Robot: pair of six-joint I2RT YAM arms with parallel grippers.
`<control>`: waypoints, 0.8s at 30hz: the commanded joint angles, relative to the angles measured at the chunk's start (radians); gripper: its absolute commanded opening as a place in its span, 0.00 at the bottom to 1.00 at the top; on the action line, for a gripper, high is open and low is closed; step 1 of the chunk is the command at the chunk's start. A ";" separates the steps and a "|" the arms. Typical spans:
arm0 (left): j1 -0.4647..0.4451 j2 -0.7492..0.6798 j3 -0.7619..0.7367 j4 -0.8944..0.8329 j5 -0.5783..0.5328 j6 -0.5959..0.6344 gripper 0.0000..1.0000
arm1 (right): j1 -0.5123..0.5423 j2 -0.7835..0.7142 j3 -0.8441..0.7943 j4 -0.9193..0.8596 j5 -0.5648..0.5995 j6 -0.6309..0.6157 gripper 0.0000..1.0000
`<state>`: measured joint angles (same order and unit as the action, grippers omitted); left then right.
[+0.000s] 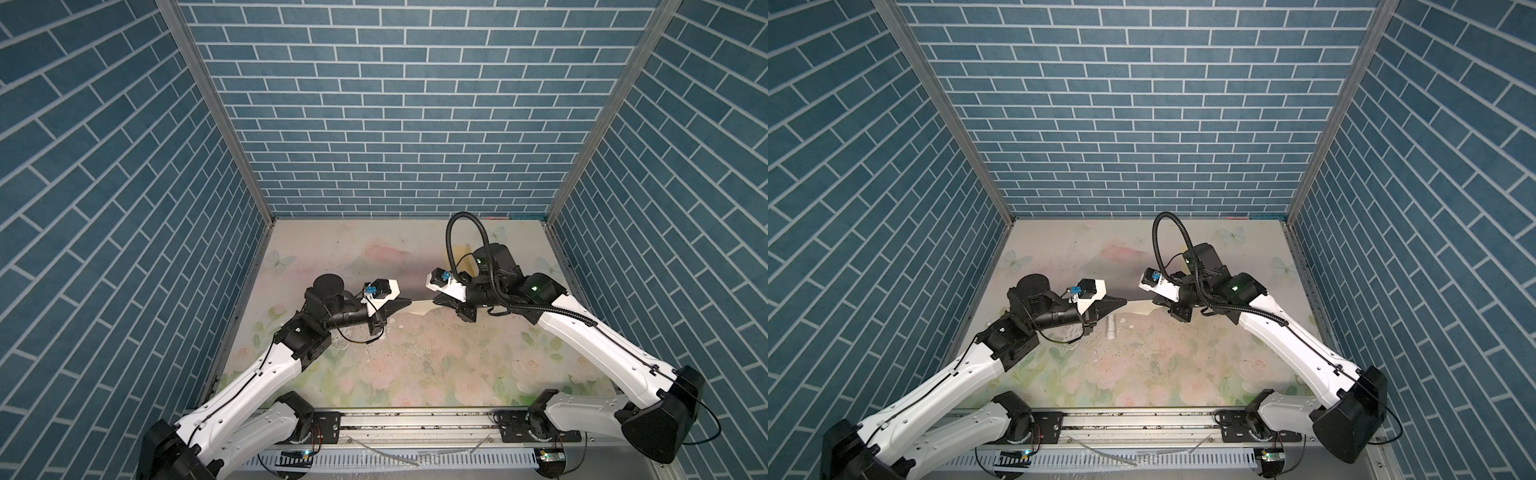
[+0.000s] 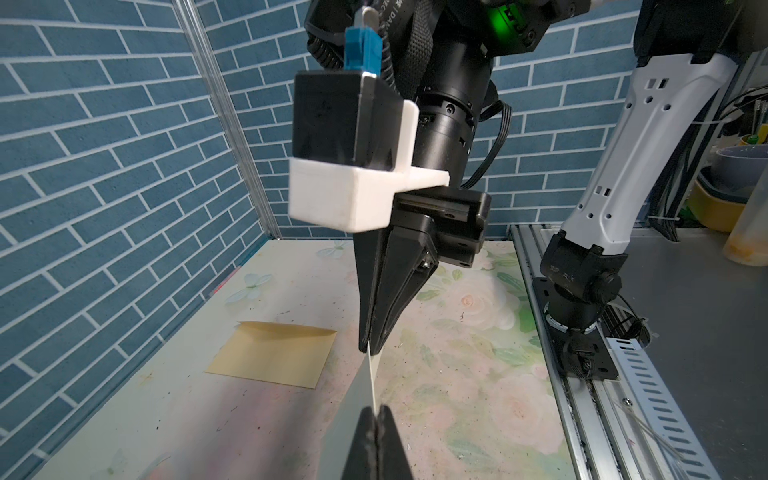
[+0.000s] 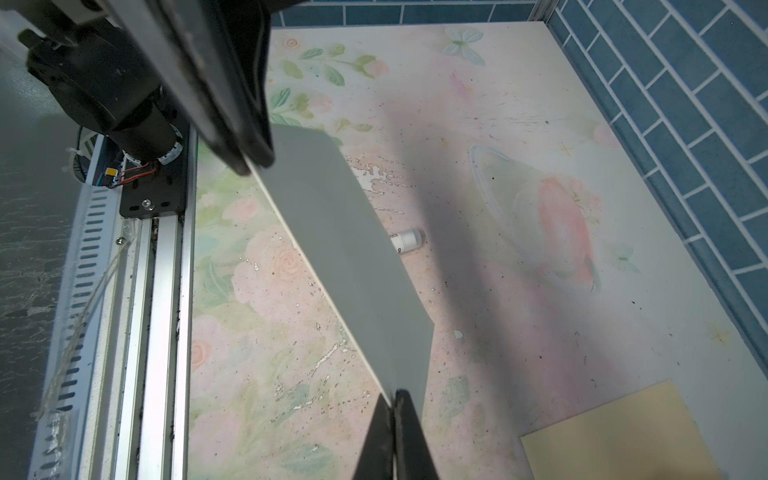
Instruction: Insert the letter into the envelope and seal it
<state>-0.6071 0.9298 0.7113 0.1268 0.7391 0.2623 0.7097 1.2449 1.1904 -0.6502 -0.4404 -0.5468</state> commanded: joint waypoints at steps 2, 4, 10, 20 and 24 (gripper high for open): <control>0.005 -0.031 0.005 0.015 -0.001 0.019 0.00 | -0.025 -0.013 -0.052 -0.070 0.093 -0.002 0.06; 0.006 -0.033 0.005 0.013 -0.006 0.020 0.00 | -0.027 -0.015 -0.061 -0.072 0.106 -0.001 0.06; 0.006 -0.041 0.004 0.008 -0.018 0.023 0.00 | -0.043 -0.032 -0.095 -0.069 0.139 0.018 0.06; 0.007 -0.046 -0.008 0.031 -0.050 0.014 0.00 | -0.074 -0.091 -0.135 -0.051 0.174 0.054 0.09; 0.006 -0.050 -0.041 0.079 -0.157 -0.035 0.00 | -0.096 -0.161 -0.187 0.079 0.172 0.142 0.16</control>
<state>-0.6052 0.8890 0.7006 0.1555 0.6613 0.2646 0.6289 1.1412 1.0515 -0.6491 -0.2836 -0.4751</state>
